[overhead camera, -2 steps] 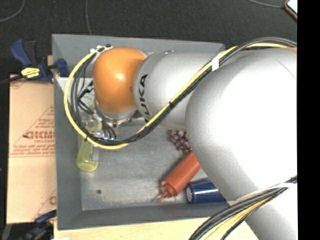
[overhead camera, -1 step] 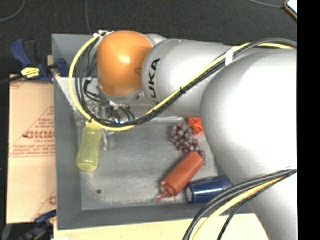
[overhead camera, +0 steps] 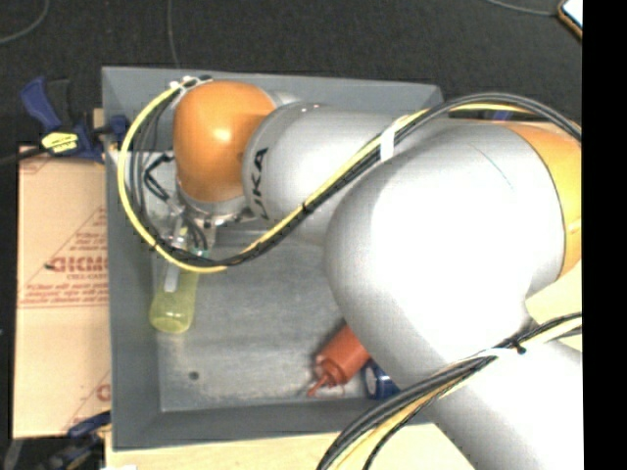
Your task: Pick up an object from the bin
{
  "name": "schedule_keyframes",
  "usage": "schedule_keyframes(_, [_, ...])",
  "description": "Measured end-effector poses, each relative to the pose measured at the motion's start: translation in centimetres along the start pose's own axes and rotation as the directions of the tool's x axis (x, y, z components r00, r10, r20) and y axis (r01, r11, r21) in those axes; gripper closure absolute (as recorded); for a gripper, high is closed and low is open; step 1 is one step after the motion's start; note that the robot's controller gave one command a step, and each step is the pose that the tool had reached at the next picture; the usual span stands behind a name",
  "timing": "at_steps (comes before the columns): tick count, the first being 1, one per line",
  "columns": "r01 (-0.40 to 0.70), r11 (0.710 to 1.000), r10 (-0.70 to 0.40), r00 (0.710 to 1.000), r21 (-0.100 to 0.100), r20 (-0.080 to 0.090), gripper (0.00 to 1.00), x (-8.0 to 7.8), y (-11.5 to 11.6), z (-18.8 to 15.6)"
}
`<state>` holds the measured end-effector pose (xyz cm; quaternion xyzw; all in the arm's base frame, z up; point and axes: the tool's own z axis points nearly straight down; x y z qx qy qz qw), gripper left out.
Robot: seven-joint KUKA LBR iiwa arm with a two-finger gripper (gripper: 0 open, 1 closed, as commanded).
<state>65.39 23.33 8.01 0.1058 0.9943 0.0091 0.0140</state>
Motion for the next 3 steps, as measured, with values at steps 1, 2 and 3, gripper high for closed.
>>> schedule_keyframes(1, [0.783, 0.622, -0.783, 0.622, -0.003, -0.013, 1.00, 0.3, -0.1, 0.8])
schedule_keyframes(2, [0.884, 0.468, -0.884, 0.468, -0.006, -0.012, 1.00, 0.3, -0.1, 0.8])
schedule_keyframes(3, [0.900, 0.435, -0.900, 0.435, -0.014, -0.021, 1.00, 0.5, -0.2, -1.3])
